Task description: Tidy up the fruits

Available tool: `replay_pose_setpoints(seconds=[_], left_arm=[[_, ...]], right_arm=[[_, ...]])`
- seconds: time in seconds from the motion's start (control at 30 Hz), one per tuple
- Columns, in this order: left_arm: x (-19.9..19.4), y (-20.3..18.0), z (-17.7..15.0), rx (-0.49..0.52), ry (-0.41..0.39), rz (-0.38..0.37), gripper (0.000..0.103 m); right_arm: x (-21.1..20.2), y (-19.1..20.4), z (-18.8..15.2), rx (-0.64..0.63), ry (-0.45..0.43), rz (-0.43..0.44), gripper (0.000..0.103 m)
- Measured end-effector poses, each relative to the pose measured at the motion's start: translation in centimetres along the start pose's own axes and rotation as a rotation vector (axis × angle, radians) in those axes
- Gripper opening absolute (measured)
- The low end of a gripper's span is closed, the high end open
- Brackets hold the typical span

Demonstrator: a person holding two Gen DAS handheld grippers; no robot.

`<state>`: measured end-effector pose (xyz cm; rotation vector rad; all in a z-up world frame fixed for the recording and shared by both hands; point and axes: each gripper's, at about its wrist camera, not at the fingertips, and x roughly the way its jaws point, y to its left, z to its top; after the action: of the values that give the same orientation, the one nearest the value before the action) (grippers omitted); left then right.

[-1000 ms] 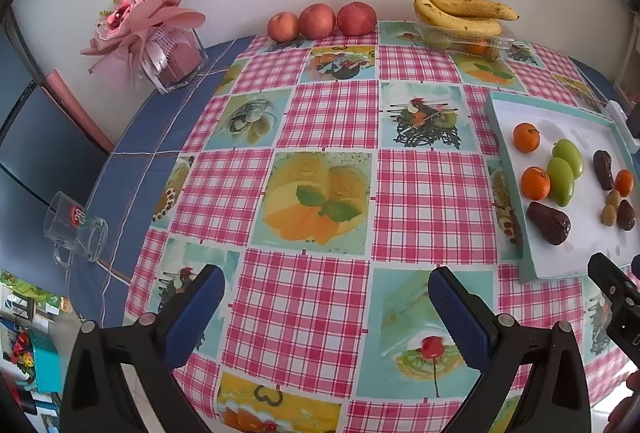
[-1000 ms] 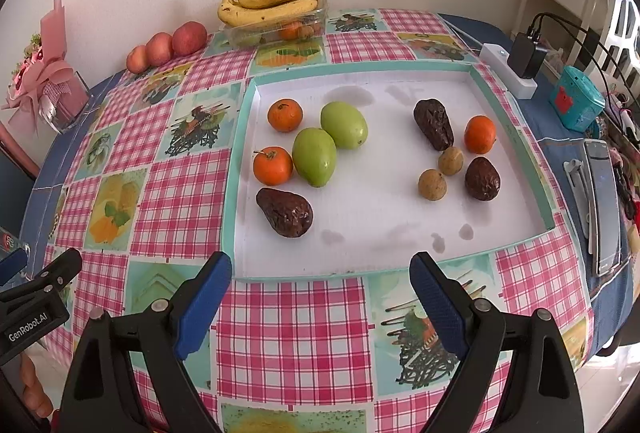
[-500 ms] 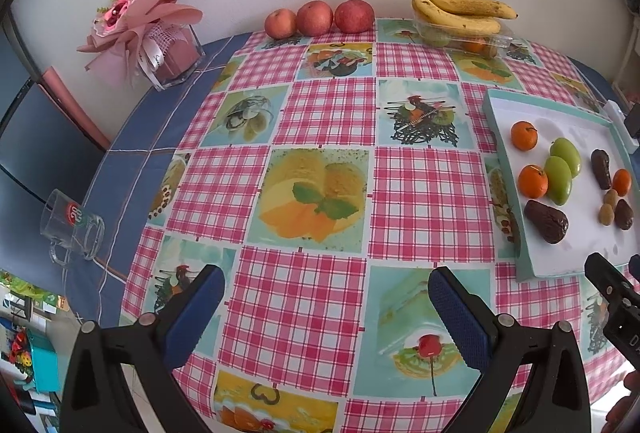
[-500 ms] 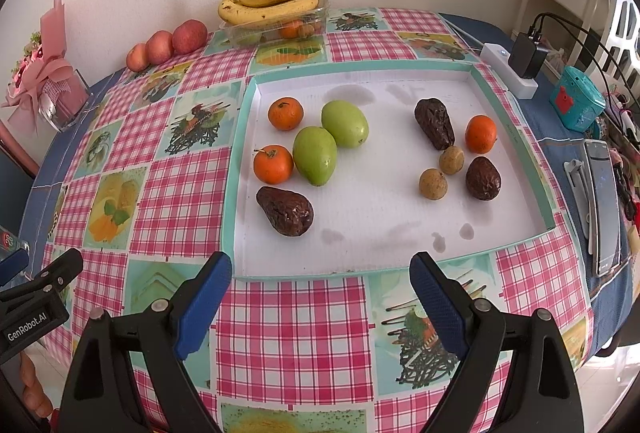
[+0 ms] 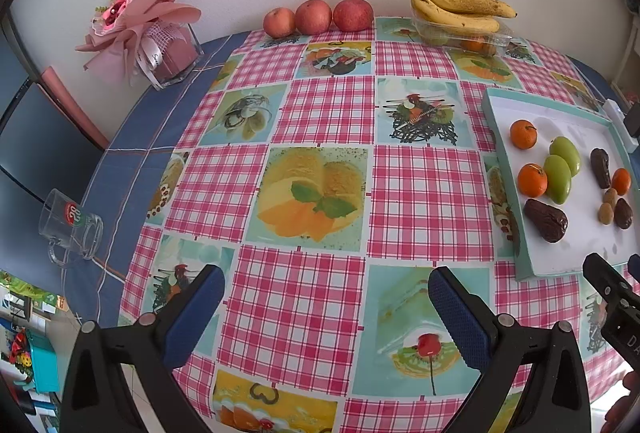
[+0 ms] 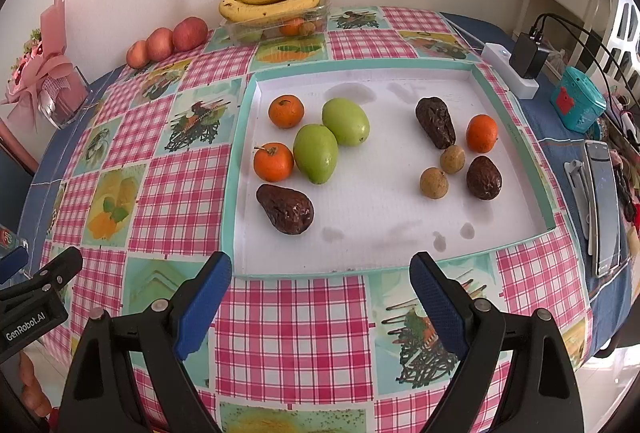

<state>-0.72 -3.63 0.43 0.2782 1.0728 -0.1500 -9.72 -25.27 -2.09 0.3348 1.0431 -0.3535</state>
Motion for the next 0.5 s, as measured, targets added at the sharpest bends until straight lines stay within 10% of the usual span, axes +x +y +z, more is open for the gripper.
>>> replay_pose_setpoints(seconds=[0.5], left_arm=[[0.14, -0.05, -0.06, -0.001, 0.003, -0.003, 0.103]], right_arm=[[-0.02, 0.11, 0.06, -0.004, 0.004, -0.001, 0.091]])
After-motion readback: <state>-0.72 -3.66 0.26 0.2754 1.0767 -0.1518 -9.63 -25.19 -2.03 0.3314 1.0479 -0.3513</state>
